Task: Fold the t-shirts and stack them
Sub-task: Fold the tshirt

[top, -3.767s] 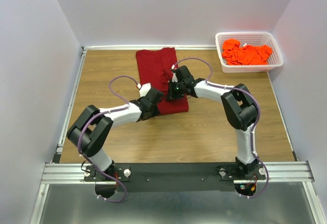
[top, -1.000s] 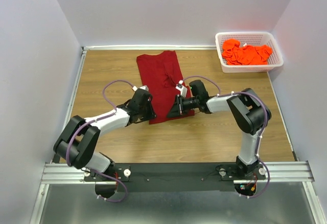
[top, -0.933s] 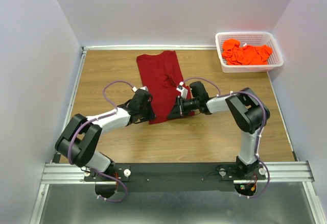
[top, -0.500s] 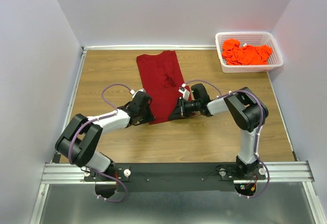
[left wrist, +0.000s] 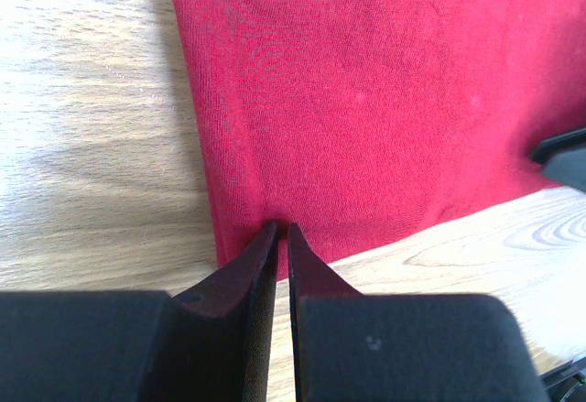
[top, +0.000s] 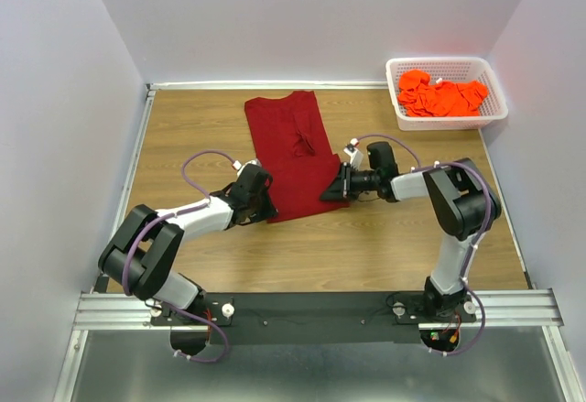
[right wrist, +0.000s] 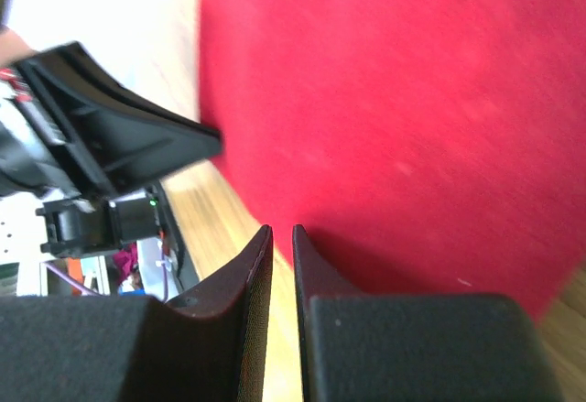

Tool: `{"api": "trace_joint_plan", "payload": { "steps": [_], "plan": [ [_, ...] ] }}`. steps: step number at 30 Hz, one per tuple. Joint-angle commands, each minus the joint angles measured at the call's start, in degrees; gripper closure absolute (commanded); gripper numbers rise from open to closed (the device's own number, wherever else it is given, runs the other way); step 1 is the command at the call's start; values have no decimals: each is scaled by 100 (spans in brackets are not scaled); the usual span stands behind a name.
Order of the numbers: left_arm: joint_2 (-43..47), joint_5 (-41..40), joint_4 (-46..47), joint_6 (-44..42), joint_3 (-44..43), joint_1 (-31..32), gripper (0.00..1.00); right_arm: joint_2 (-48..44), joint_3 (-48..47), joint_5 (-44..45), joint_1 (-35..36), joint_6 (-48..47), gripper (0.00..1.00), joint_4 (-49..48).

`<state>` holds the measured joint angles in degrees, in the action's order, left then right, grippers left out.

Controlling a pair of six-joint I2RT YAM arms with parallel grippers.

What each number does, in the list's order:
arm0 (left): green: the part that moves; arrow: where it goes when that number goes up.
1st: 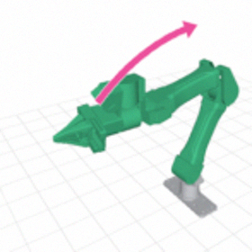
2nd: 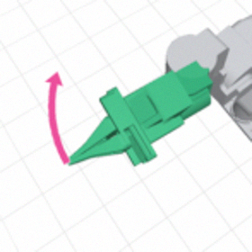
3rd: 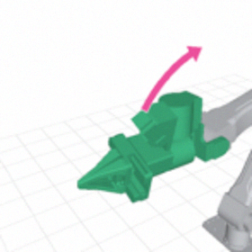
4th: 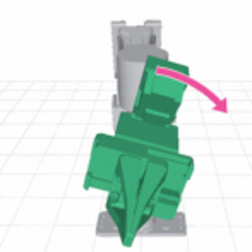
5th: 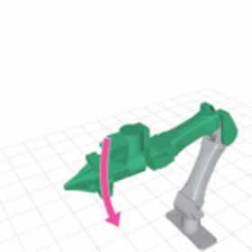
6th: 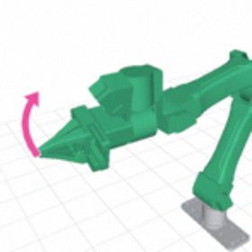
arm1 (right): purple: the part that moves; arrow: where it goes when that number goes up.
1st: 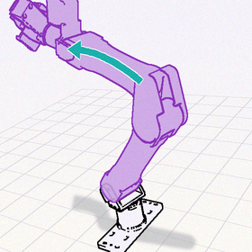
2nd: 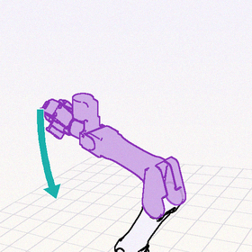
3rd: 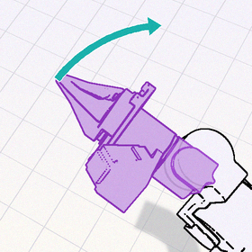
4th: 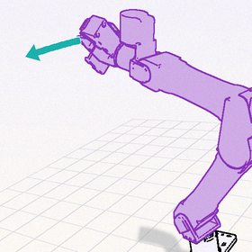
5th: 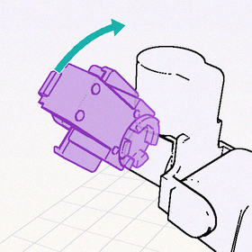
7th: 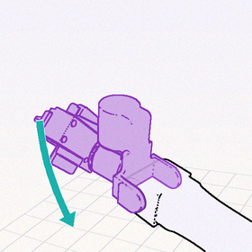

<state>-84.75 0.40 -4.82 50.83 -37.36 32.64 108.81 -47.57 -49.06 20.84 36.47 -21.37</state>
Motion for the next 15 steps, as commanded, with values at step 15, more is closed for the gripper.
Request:
{"api": "trace_joint_plan", "payload": {
  "steps": [15],
  "plan": [
    [213,-515,-608,15,370,-144,83,-307,943,-131,-713,97,79,-247]
  ]
}}
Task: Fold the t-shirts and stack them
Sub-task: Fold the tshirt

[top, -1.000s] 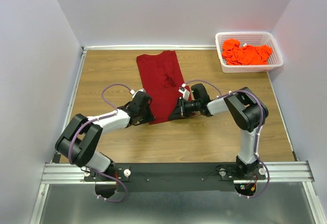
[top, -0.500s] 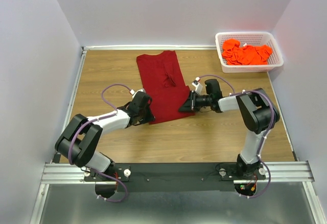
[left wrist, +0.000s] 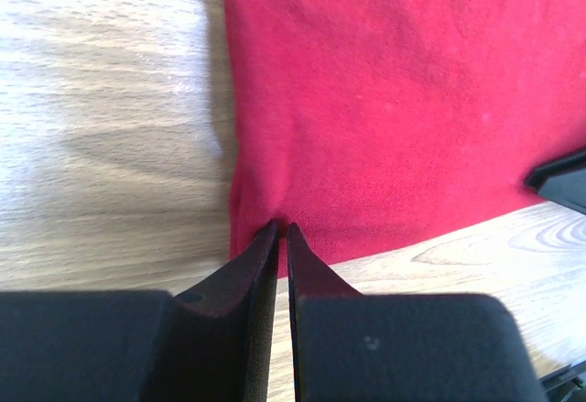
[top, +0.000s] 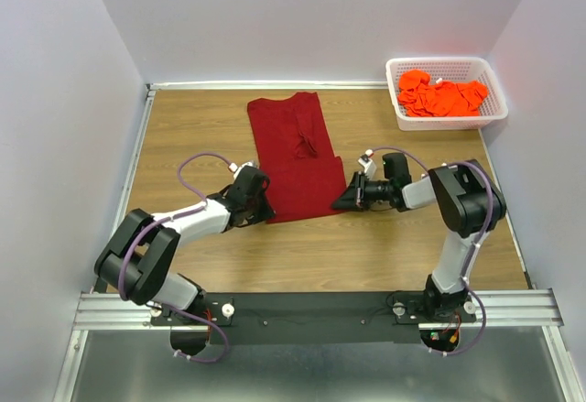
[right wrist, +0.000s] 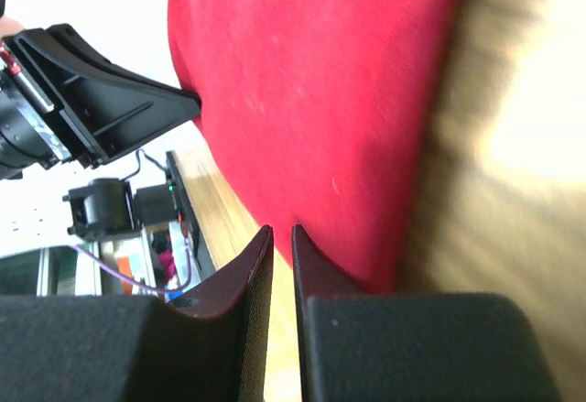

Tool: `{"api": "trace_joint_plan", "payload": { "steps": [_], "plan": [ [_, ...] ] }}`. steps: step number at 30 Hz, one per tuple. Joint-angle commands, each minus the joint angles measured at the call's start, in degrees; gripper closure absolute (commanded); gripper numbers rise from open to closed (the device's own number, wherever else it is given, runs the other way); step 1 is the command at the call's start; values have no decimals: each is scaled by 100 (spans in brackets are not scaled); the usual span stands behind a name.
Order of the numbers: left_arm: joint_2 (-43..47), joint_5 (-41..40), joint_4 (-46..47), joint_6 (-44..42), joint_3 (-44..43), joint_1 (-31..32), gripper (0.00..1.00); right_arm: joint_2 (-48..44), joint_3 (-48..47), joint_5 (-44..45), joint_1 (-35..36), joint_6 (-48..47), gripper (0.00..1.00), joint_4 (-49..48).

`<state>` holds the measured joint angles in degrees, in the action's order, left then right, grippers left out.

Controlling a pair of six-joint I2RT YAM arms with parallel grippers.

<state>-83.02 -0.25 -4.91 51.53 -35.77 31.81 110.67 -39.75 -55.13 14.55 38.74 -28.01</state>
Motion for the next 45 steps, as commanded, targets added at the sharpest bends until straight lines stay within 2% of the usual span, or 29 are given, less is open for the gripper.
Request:
{"api": "trace_joint_plan", "payload": {
  "steps": [1,5,16,24,26,27,30,32,33,34,35,38,43,45],
  "plan": [
    [49,-432,-608,-55,202,-61,83,-625,160,521,-83,-174,79,489],
    [128,-405,-643,-11,228,-70,83,-942,187,758,-83,-376,79,849],
    [304,-379,-713,147,360,-61,83,-555,564,1127,-83,-455,79,920],
    [752,-414,-1205,253,176,-70,81,-1468,407,1654,-66,-762,79,1938],
    [980,-467,-1406,218,-34,-61,77,-1803,126,1873,-13,-842,78,2308],
    [1025,-571,-1477,191,-122,-61,71,-1908,-23,1953,4,-912,78,2413],
    [1130,-826,-1610,68,-562,-70,59,-2006,-638,2278,127,-1000,69,2756],
    [999,-915,-1549,-46,-895,-70,53,-1866,-1148,2462,206,-1027,62,2783],
    [912,-950,-1505,-159,-1001,-79,45,-1778,-1306,2498,233,-1035,58,2783],
    [702,-959,-1452,-195,-1115,-87,43,-1525,-1516,2534,250,-1044,52,2783],
    [578,-951,-1426,-239,-1221,-88,40,-1392,-1692,2560,268,-1035,50,2792],
    [103,-933,-1338,-415,-1695,-105,39,-778,-2657,2726,338,-1097,48,2783],
    [-451,-959,-1276,-705,-2074,-123,44,295,-3819,2648,409,-1123,49,2783],
    [-679,-933,-1311,-740,-2171,-123,46,734,-4275,2666,452,-1123,52,2783]
  ]
}}
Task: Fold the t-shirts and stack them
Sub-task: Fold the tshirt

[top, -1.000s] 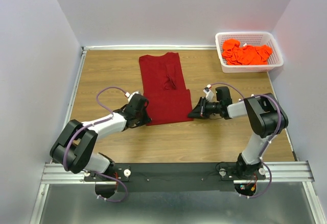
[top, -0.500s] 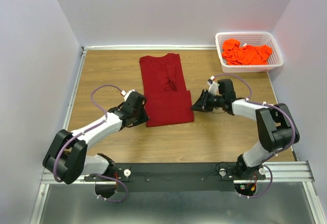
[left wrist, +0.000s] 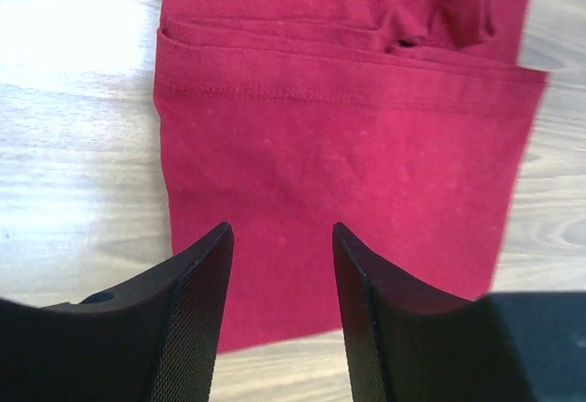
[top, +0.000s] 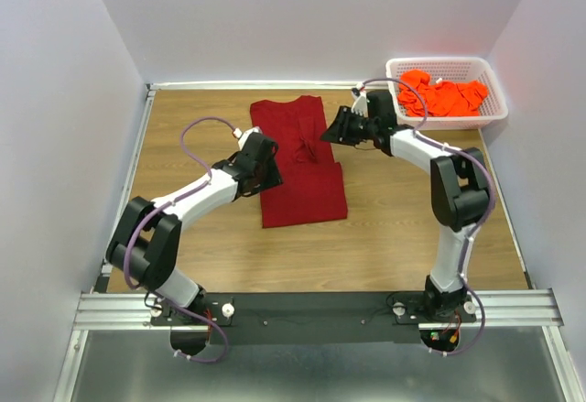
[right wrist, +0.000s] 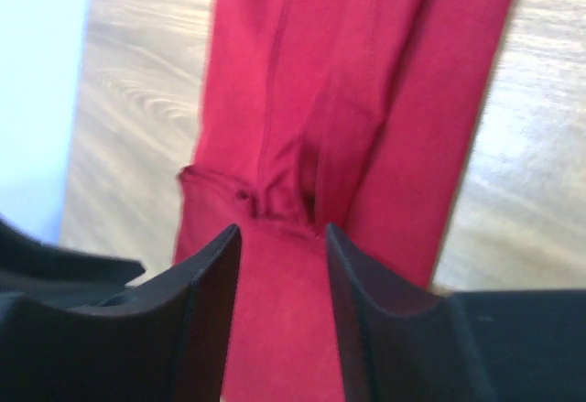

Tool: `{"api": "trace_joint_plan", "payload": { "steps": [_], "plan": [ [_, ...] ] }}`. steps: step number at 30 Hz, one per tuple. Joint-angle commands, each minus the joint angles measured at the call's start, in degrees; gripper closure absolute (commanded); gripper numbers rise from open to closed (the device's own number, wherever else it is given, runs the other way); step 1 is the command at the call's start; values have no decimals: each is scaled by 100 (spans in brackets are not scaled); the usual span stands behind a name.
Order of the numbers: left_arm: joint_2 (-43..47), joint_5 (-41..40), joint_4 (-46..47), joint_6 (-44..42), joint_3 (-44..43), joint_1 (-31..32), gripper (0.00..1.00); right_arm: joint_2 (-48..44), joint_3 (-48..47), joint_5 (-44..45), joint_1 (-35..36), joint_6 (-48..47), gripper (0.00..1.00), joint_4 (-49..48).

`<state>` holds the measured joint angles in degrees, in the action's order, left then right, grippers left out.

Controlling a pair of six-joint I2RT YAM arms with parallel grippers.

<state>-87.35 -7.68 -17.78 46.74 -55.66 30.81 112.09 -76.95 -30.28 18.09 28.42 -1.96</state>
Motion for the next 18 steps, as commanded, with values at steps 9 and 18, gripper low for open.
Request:
{"api": "trace_joint_plan", "payload": {
  "steps": [9,18],
  "plan": [
    [-309,-76,11,-297,19,-31,49,1648,-1402,23,274,-48,68,178],
    [-239,-5,82,-262,248,-22,50,1807,-1437,-22,476,-74,76,178]
  ]
}}
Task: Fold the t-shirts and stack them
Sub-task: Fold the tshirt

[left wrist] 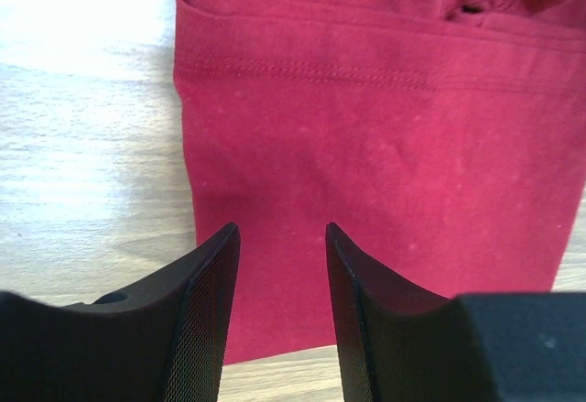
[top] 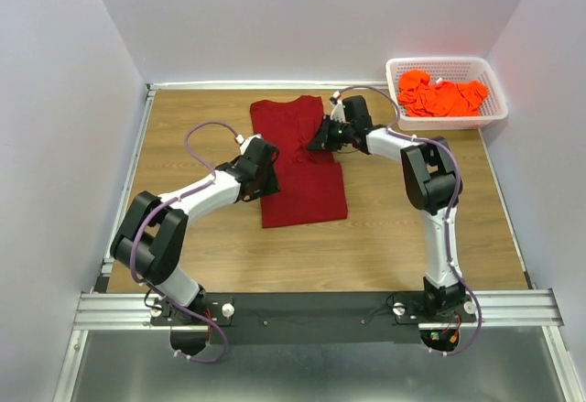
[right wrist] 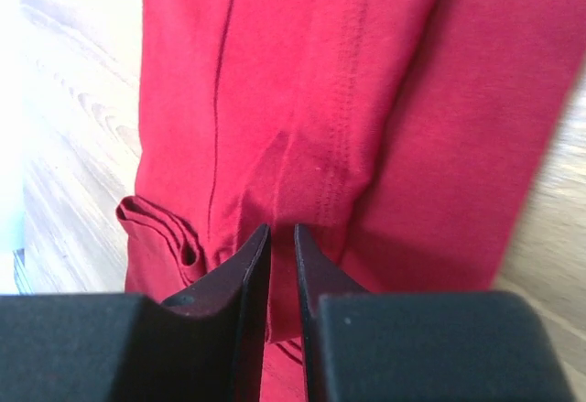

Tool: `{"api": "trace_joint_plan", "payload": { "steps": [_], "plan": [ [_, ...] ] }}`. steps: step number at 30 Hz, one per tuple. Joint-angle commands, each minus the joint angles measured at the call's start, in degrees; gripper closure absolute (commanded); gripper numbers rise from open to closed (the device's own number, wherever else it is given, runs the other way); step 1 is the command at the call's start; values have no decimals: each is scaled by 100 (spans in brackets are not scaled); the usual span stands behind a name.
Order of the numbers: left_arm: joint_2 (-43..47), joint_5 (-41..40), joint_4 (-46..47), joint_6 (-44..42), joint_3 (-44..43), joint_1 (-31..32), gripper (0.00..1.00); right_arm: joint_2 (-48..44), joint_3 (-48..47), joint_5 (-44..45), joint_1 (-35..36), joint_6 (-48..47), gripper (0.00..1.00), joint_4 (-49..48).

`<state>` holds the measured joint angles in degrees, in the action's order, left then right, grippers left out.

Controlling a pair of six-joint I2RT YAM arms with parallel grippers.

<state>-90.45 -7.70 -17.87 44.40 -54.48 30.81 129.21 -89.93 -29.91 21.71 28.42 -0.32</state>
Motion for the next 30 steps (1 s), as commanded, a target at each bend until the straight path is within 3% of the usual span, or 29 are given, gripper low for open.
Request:
{"api": "trace_joint_plan", "payload": {
  "steps": [1,17,26,30],
  "plan": [
    [89,-3,82,-37,139,-31,50,78,-121,-41,140,-74,77,14],
    [195,85,152,-2,394,-22,50,236,283,363,386,-311,81,14],
    [292,146,178,103,508,-22,51,9,573,1276,562,-531,81,14],
    [318,182,187,148,543,-22,51,-203,775,2330,816,-926,80,14]
  ]
}}
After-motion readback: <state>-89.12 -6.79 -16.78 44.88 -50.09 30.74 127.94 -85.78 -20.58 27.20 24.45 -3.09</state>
